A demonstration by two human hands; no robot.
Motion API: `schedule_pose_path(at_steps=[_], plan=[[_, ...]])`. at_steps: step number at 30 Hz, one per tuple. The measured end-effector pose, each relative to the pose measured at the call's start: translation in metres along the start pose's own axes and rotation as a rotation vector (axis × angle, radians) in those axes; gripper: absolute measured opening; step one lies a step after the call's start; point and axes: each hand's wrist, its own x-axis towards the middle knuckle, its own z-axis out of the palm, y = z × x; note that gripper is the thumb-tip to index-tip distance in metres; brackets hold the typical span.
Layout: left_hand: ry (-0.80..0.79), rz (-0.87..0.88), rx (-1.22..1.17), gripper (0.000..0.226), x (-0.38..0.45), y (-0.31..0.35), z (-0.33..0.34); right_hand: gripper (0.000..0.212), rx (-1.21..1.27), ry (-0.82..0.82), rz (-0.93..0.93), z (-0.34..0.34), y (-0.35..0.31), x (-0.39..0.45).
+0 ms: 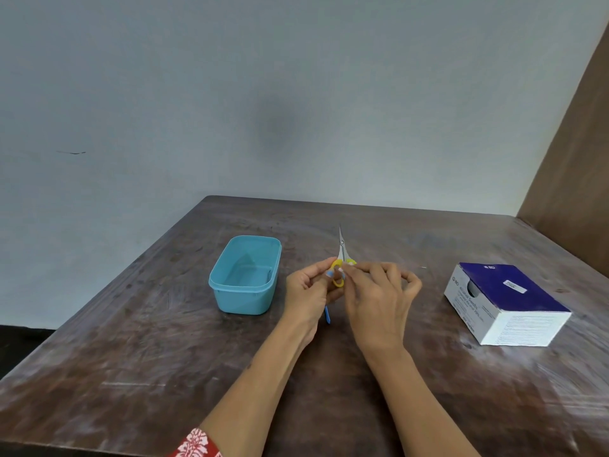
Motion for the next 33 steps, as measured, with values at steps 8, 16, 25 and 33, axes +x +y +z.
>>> schedule_pose_path(at_steps=[8,16,25,33], plan=[[0.019,-0.012,-0.035,0.019,0.002,-0.003,0.001,0.021,0.11,0.05,-0.031,-0.006,0.001,0.002],[0.055,-0.018,-0.016,0.023,0.004,-0.002,-0.002,0.021,0.145,-0.023,0.039,-0.004,-0.002,0.0],[0.116,0.061,-0.052,0.023,0.009,-0.002,-0.005,0.01,0.358,-0.136,0.187,-0.01,-0.008,0.001],[0.067,0.075,-0.03,0.024,0.007,-0.004,-0.004,0.022,0.851,-0.149,0.686,-0.017,-0.006,0.009]])
